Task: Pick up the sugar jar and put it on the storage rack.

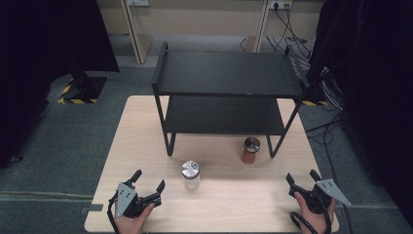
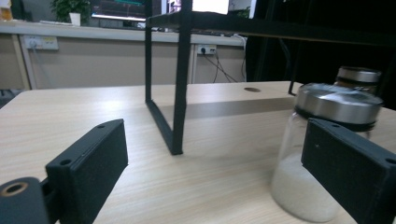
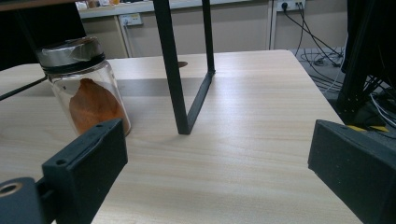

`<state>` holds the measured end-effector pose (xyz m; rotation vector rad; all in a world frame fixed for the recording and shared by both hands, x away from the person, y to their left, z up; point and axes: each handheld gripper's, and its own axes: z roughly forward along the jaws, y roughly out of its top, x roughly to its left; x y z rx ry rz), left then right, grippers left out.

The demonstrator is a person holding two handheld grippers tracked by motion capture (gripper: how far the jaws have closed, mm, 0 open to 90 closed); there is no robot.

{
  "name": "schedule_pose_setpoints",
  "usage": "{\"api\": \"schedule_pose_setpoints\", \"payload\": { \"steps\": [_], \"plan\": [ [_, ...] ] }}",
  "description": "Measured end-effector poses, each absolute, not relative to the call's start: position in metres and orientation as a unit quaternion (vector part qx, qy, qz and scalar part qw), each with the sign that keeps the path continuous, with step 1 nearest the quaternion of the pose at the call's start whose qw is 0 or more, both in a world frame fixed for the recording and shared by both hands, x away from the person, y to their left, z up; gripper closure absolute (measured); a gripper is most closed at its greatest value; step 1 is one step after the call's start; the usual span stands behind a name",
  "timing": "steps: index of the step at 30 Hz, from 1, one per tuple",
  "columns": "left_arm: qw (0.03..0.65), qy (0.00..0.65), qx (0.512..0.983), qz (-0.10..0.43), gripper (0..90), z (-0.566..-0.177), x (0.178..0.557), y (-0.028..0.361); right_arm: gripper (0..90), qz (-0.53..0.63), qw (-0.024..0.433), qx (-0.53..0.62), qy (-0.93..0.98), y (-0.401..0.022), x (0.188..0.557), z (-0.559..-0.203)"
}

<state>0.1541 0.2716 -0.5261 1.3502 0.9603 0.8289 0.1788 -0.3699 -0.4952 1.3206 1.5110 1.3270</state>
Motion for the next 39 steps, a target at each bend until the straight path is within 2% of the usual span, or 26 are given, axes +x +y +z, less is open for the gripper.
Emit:
{"api": "schedule_pose_setpoints", "payload": {
  "steps": [14,31,39],
  "plan": [
    [0.621,0.376,0.607,0.322,5.8,-0.522,0.159,0.263,4.8,0.516,0.36,0.512,0.585,-0.37,0.179,-0.496],
    [0.624,0.349,0.629,0.305,5.7,-0.516,0.166,0.248,4.8,0.512,0.359,0.51,0.591,-0.369,0.18,-0.494],
    [0.609,0.336,0.655,0.297,5.6,-0.511,0.181,0.232,4.8,0.512,0.357,0.51,0.592,-0.369,0.18,-0.494]
  ]
}}
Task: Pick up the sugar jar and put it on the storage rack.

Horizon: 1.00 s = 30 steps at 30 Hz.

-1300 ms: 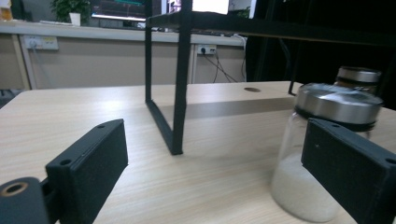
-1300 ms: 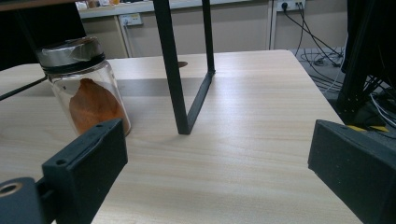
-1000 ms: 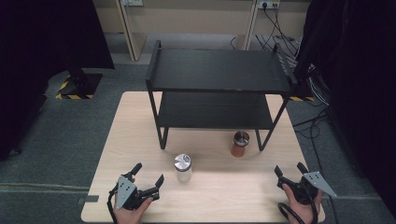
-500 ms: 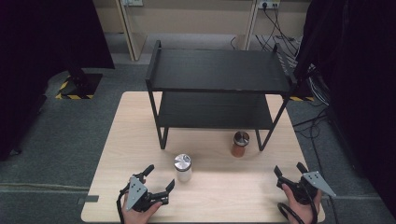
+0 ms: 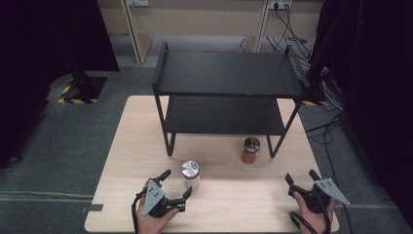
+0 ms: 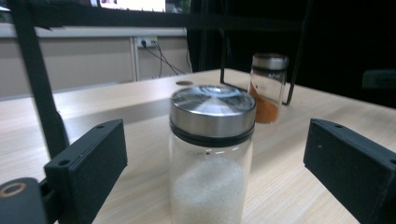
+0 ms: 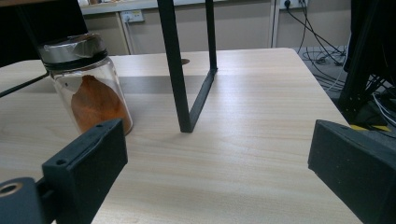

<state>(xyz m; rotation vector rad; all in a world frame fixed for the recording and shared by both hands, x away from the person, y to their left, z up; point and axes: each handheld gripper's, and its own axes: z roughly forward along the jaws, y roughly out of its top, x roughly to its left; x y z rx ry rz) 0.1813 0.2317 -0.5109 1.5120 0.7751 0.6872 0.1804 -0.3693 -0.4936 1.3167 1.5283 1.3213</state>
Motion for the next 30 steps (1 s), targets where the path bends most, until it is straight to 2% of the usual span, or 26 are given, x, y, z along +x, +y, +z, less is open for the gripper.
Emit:
{"api": "schedule_pose_setpoints", "payload": {
  "steps": [14,22,30],
  "plan": [
    [0.577,0.345,0.675,0.305,8.8,-0.51,0.202,0.214,4.8,0.513,0.357,0.507,0.593,-0.37,0.18,-0.494],
    [0.566,0.349,0.681,0.305,16.0,-0.508,0.209,0.204,4.8,0.511,0.356,0.505,0.597,-0.37,0.181,-0.493],
    [0.547,0.351,0.695,0.308,29.9,-0.502,0.211,0.193,4.8,0.511,0.354,0.506,0.598,-0.37,0.181,-0.493]
  ]
}}
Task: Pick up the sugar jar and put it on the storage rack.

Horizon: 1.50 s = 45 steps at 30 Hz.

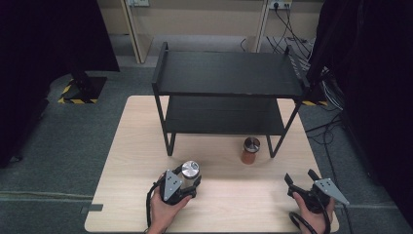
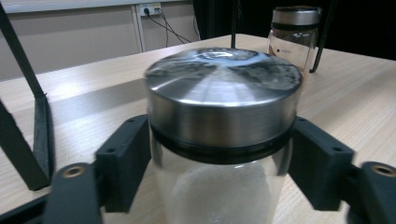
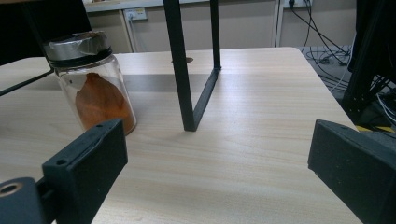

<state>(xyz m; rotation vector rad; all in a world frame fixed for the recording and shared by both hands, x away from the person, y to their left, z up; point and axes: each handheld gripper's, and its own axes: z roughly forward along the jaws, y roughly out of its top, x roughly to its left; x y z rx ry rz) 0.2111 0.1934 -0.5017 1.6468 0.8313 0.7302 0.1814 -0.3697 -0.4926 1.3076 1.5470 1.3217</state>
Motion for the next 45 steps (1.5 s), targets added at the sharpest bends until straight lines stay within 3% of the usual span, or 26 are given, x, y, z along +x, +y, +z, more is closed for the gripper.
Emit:
{"api": "schedule_pose_setpoints", "payload": {
  "steps": [17,45],
  "plan": [
    [0.562,0.365,0.681,0.295,30.9,-0.5,0.211,0.198,5.0,0.51,0.352,0.503,0.602,-0.37,0.182,-0.492],
    [0.615,0.341,0.623,0.343,31.0,-0.441,0.201,0.199,5.2,0.508,0.35,0.501,0.607,-0.368,0.183,-0.491]
  ]
}}
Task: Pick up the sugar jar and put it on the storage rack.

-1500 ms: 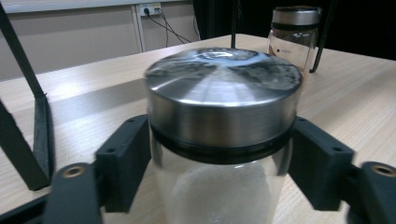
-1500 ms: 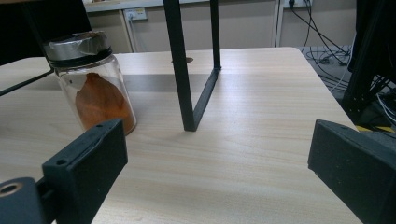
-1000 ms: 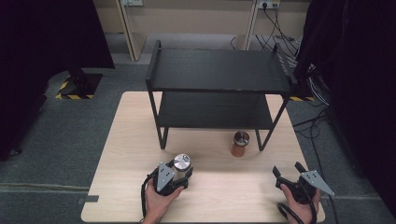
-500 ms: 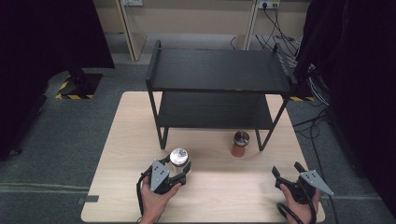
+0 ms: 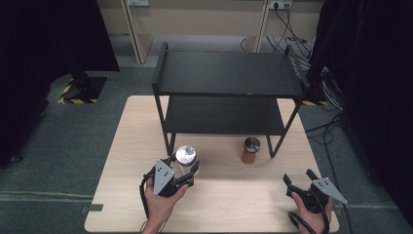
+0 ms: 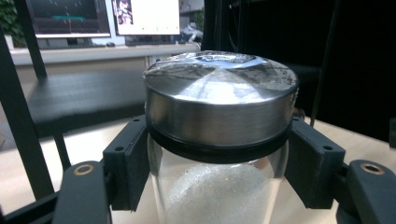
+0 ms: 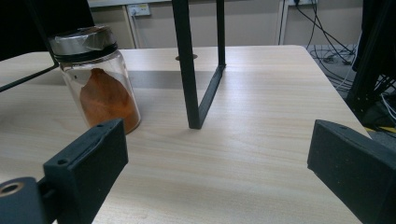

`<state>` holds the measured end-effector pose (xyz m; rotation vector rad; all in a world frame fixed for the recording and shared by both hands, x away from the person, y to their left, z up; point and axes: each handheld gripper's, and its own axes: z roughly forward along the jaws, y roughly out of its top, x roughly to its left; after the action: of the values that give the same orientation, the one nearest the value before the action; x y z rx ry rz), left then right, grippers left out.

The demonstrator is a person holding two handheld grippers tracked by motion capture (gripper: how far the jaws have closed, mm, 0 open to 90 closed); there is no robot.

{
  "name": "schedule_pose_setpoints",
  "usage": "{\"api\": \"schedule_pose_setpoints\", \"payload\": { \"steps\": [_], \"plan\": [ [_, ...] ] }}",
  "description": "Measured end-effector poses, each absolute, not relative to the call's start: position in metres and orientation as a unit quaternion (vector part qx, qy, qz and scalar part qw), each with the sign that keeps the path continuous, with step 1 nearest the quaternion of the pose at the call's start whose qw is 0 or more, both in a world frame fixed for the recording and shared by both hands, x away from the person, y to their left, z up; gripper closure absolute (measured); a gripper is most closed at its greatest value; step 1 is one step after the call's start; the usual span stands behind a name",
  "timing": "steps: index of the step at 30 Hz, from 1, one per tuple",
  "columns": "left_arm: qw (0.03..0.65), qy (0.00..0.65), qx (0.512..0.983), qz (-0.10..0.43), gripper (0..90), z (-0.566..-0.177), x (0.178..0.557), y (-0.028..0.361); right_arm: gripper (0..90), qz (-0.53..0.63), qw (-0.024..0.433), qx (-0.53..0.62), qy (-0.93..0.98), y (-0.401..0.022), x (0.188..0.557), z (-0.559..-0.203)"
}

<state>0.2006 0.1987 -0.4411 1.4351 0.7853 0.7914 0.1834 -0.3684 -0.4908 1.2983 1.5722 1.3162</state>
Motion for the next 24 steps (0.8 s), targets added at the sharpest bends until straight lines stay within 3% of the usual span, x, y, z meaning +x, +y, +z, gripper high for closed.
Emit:
{"api": "schedule_pose_setpoints", "payload": {
  "steps": [24],
  "plan": [
    [0.635,0.334,0.583,0.381,31.1,-0.378,0.21,0.197,5.2,0.512,0.346,0.502,0.605,-0.369,0.184,-0.491]
  ]
}}
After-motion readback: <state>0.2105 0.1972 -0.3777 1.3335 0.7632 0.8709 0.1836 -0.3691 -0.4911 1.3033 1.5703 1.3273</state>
